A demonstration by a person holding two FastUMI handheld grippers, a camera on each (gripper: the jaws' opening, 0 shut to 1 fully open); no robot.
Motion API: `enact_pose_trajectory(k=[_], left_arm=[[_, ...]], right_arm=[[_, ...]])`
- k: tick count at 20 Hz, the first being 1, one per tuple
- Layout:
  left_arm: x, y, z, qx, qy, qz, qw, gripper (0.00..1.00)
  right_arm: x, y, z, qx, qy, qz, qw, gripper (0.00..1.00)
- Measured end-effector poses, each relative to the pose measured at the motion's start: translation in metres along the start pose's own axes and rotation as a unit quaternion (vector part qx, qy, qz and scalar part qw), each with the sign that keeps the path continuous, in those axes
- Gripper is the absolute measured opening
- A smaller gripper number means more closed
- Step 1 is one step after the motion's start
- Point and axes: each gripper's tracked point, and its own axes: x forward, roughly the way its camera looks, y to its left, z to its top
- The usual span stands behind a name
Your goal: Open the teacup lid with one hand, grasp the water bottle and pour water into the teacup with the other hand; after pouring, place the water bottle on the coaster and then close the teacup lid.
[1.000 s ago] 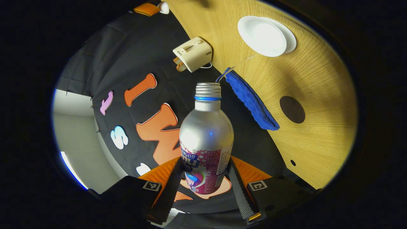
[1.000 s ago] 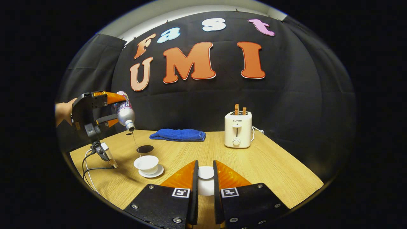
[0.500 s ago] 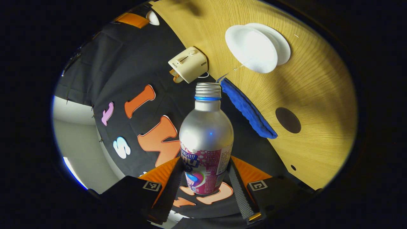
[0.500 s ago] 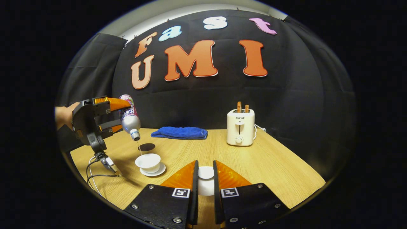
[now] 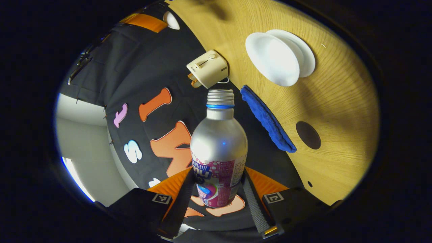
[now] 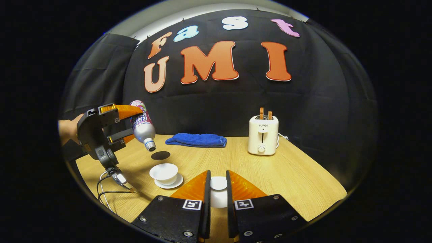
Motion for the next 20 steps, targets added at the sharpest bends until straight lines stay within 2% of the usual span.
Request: enact_pose_trajectory(k=[2, 3, 5, 7, 8, 10, 11, 13, 14, 15, 16, 17, 18, 19, 20], left_arm=[[-0.001, 0.004, -0.009, -0.057, 0.013, 0.01, 0.998, 0.88], [-0.003, 0.01, -0.016, -0.085, 0.021, 0.024, 0.996, 0.84], [-0.005, 0.021, -0.029, -0.14, 0.04, 0.053, 0.988, 0.84], [-0.009, 0.028, -0.047, -0.213, 0.063, 0.079, 0.972, 0.83], [-0.01, 0.031, -0.055, -0.246, 0.072, 0.091, 0.962, 0.87], [-0.013, 0.038, -0.065, -0.303, 0.079, 0.112, 0.943, 0.8], [-0.013, 0.038, -0.067, -0.328, 0.083, 0.12, 0.933, 0.8], [-0.013, 0.037, -0.073, -0.396, 0.089, 0.128, 0.905, 0.83], [-0.013, 0.033, -0.076, -0.434, 0.095, 0.129, 0.887, 0.79], [-0.009, 0.031, -0.078, -0.472, 0.098, 0.126, 0.867, 0.79], [-0.004, 0.029, -0.083, -0.509, 0.104, 0.125, 0.846, 0.83], [0.001, 0.026, -0.085, -0.545, 0.108, 0.122, 0.823, 0.83], [0.006, 0.021, -0.087, -0.579, 0.111, 0.118, 0.799, 0.79], [0.011, 0.017, -0.089, -0.61, 0.114, 0.116, 0.775, 0.83], [0.014, 0.015, -0.09, -0.639, 0.118, 0.112, 0.752, 0.83]], right_arm=[[0.003, 0.008, 0.005, 0.0, -0.003, 0.006, 1.0, 0.21], [0.005, 0.012, 0.006, -0.001, -0.004, 0.009, 1.0, 0.21], [0.009, 0.021, 0.009, -0.006, -0.004, 0.015, 1.0, 0.21], [0.013, 0.031, 0.012, -0.013, -0.004, 0.023, 1.0, 0.21], [0.016, 0.037, 0.014, -0.016, -0.004, 0.027, 0.999, 0.21], [0.022, 0.047, 0.019, -0.021, -0.006, 0.033, 0.999, 0.21], [0.025, 0.053, 0.02, -0.023, -0.007, 0.038, 0.999, 0.21], [0.03, 0.064, 0.024, -0.026, -0.009, 0.046, 0.999, 0.21], [0.032, 0.069, 0.026, -0.028, -0.011, 0.049, 0.998, 0.21], [0.035, 0.075, 0.027, -0.031, -0.012, 0.054, 0.998, 0.21], [0.038, 0.079, 0.028, -0.035, -0.012, 0.057, 0.998, 0.21], [0.04, 0.085, 0.029, -0.038, -0.012, 0.061, 0.997, 0.21], [0.042, 0.089, 0.03, -0.042, -0.012, 0.064, 0.997, 0.21], [0.044, 0.092, 0.03, -0.045, -0.012, 0.066, 0.997, 0.21], [0.046, 0.096, 0.03, -0.047, -0.013, 0.07, 0.996, 0.21]])
